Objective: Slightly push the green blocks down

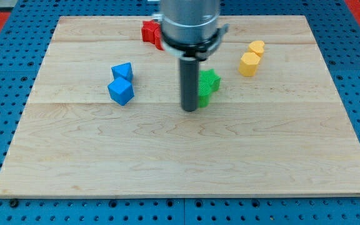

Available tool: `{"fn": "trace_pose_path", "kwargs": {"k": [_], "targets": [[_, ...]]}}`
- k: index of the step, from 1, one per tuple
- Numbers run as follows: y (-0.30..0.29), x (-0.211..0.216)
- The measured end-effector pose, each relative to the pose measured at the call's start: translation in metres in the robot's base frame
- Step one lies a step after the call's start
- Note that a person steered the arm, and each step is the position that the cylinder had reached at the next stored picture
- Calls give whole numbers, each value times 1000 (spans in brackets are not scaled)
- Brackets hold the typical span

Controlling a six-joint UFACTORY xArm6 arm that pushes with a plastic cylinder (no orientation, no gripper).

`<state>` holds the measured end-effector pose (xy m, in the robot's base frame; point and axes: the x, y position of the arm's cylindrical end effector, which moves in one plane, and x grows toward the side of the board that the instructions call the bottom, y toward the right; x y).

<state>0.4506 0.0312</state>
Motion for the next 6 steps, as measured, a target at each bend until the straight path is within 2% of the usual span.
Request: {"fn": "trace_pose_path", "kwargs": {"k": [2,3,4,5,6], "targets": [[87,24],[108,-38],[97,-98],[59,-98],[44,-98]]}}
